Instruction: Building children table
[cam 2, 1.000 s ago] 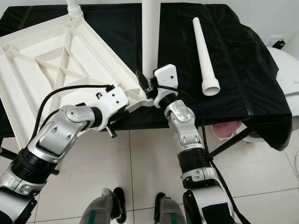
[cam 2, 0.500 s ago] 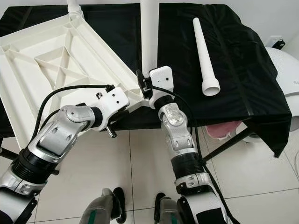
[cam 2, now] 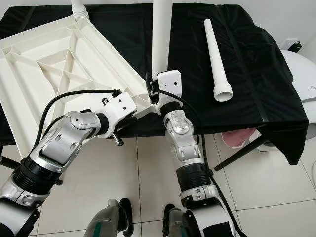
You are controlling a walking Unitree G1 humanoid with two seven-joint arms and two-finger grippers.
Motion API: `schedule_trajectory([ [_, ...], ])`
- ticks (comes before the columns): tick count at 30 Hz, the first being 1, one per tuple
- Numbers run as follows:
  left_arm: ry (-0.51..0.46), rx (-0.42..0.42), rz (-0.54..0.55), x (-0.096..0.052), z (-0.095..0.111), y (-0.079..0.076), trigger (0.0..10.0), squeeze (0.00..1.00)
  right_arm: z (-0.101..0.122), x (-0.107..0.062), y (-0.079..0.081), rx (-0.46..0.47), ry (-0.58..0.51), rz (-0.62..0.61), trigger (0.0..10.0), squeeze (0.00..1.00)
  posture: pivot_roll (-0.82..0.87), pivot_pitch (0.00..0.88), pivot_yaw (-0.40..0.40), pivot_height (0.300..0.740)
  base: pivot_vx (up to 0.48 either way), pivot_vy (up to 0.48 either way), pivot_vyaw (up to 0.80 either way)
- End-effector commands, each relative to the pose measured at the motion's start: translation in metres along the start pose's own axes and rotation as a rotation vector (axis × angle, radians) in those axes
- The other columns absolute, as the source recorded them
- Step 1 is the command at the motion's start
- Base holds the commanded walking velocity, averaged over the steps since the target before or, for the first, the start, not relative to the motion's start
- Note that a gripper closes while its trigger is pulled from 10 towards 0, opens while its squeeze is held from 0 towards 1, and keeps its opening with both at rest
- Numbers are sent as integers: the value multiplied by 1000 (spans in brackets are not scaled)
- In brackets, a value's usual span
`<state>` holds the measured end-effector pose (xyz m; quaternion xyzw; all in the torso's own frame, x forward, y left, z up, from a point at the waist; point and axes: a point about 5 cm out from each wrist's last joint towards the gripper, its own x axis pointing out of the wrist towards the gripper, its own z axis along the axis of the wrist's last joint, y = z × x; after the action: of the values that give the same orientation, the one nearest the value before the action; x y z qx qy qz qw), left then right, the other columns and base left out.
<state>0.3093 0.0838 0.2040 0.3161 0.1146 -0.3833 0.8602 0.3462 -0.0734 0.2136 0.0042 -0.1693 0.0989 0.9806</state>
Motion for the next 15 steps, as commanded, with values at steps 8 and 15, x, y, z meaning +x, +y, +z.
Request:
schedule_trajectory([
  [8, -77, 69, 54, -7, 22, 7, 10000, 0, -37, -14, -10, -5, 191, -118, 10000, 0, -24, 198, -4, 740, 0, 0, 0],
  [15, -78, 68, 55, -7, 23, 7, 10000, 0, -38, -14, -9, -25, 197, -154, 10000, 0, -23, 199, -5, 740, 0, 0, 0],
])
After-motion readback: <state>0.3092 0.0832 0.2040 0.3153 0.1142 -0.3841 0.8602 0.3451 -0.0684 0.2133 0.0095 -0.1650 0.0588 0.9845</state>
